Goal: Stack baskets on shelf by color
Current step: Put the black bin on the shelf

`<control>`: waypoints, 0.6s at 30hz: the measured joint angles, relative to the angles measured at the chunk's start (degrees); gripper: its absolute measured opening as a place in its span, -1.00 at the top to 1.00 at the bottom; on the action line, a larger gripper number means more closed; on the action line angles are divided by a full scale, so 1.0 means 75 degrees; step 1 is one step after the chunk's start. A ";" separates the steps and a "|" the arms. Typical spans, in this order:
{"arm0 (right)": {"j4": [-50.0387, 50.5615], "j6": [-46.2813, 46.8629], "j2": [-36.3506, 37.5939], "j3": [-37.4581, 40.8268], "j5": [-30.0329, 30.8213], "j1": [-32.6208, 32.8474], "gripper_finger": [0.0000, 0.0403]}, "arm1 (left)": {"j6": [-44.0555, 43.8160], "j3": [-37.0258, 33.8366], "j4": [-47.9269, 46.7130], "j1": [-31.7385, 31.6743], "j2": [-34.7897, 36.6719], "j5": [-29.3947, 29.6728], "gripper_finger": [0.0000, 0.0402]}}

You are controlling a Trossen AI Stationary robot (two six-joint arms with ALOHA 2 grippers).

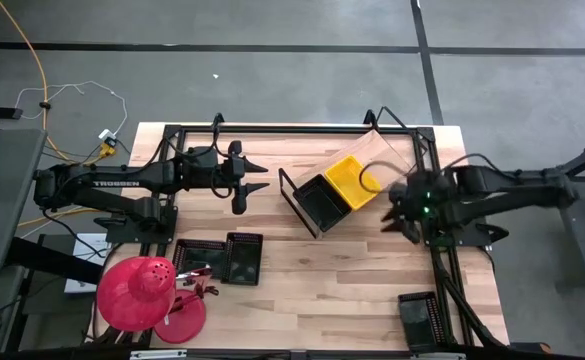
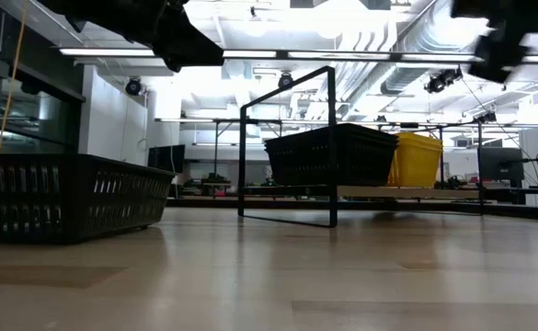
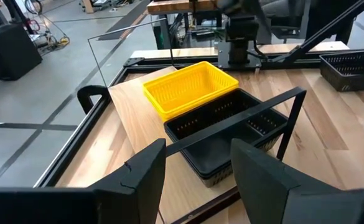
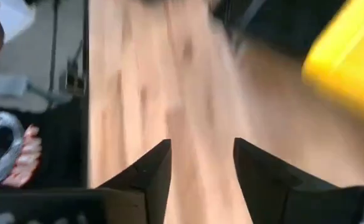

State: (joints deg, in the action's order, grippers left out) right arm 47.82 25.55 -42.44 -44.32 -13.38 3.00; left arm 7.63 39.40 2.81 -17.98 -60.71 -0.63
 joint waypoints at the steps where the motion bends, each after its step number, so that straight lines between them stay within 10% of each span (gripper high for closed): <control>1: 0.0266 0.0508 -0.0058 -0.0020 0.0034 0.0351 0.19 | -0.0015 0.0000 0.0000 0.0000 0.0000 -0.0002 0.16; 18: -0.0010 0.6140 -0.2530 0.0007 -0.0271 0.5333 0.25 | -0.0065 0.0000 -0.0067 0.0003 0.0000 -0.0002 0.16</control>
State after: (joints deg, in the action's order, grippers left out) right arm 47.74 71.60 -61.42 -44.27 -15.41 43.00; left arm 7.15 39.40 2.31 -17.96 -60.71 -0.64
